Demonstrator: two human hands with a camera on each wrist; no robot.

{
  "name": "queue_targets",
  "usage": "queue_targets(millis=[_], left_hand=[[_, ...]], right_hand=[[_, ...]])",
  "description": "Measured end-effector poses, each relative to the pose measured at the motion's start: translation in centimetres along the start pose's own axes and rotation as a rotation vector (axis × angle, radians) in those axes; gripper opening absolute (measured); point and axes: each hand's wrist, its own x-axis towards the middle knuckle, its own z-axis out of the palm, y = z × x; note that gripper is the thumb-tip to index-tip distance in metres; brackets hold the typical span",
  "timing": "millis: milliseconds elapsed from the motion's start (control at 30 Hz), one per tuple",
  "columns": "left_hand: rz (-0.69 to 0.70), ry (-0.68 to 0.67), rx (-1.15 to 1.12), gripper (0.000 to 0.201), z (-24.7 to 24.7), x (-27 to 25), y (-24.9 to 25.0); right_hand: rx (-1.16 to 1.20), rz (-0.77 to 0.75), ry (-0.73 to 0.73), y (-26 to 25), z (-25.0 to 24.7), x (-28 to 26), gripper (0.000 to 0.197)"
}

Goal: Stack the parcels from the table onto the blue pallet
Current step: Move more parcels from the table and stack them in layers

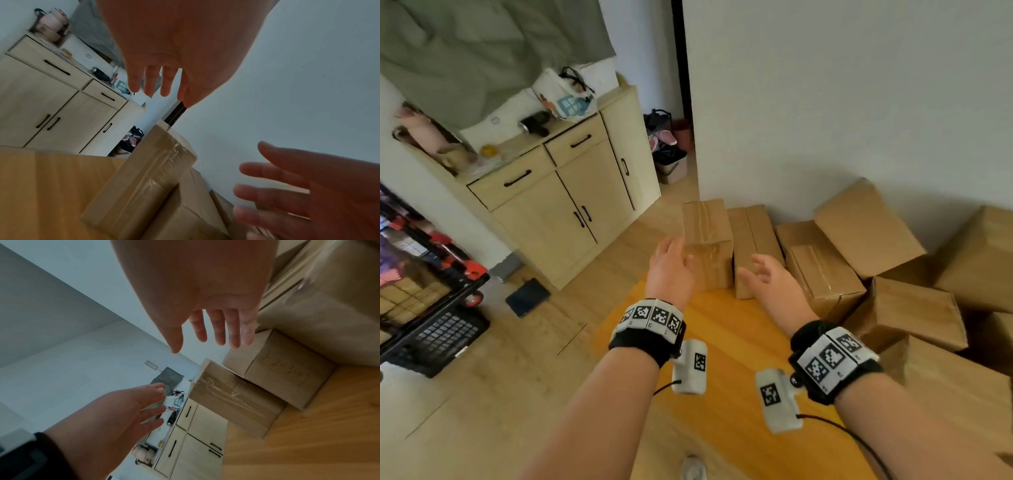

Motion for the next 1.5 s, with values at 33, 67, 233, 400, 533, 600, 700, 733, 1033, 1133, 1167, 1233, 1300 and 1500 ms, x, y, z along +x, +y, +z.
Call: queue_targets(millis=[33, 67, 233, 400, 533, 600, 700, 733, 1033, 1133, 1167, 1233, 1300, 1500], left_hand=[[0.017, -0.015, 0.011, 0.045, -0.6, 1.7, -0.5], [0.031, -0.034, 0.023, 0.046, -1.1, 3.3, -0.9], [0.069, -0.178, 0.051, 0.053, -1.5, 10.9, -2.4], [0.093, -0.317, 0.087, 0.055, 0.1, 15.7, -2.7], [0.098, -0.406, 0.104, 0.059, 1.3, 17.3, -3.1], [0.102, -0.41, 0.065, 0.058, 1.5, 17.3, -3.4], [0.101, -0.34, -0.01, 0.058, 1.0, 16.6, -4.0], [0.092, -0.321, -0.036, 0.06, 0.7, 16.2, -4.3], [-0.066, -0.147, -0.186, 0.065, -1.0, 8.0, -7.3], [-0.127, -0.12, -0.185, 0.058, -1.2, 4.4, -7.7], [-0.147, -0.119, -0.19, 0.057, -1.2, 3.3, -7.8], [-0.194, -0.128, -0.2, 0.057, -1.2, 1.1, -7.7], [-0.229, -0.139, -0.188, 0.064, -1.1, -1.1, -7.6], [-0.343, -0.218, -0.18, 0.075, 1.4, -7.7, -8.0]], right_hand=[[0.004, 0.022, 0.007, -0.8, 0.8, 0.9, 0.064], [0.008, 0.044, 0.018, -1.5, 1.5, 1.7, 0.066], [-0.006, 0.164, 0.073, -3.3, 4.9, 5.4, 0.059], [-0.024, 0.276, 0.106, -3.0, 6.7, 8.4, 0.072], [-0.017, 0.326, 0.133, -2.9, 7.1, 9.4, 0.078], [-0.021, 0.339, 0.139, -2.8, 7.5, 9.6, 0.079], [0.003, 0.342, 0.145, -2.7, 8.2, 9.6, 0.073], [0.014, 0.334, 0.146, -2.6, 8.5, 9.4, 0.069], [0.157, 0.295, 0.09, -2.1, 9.8, 5.6, 0.069], [0.192, 0.3, 0.045, -1.7, 9.9, 3.7, 0.071], [0.192, 0.297, 0.038, -1.6, 9.8, 3.1, 0.07], [0.185, 0.293, 0.028, -1.2, 9.6, 1.7, 0.067], [0.183, 0.292, 0.026, -0.6, 9.3, 0.4, 0.058], [0.097, 0.279, -0.004, 2.5, 8.1, -4.8, 0.037]])
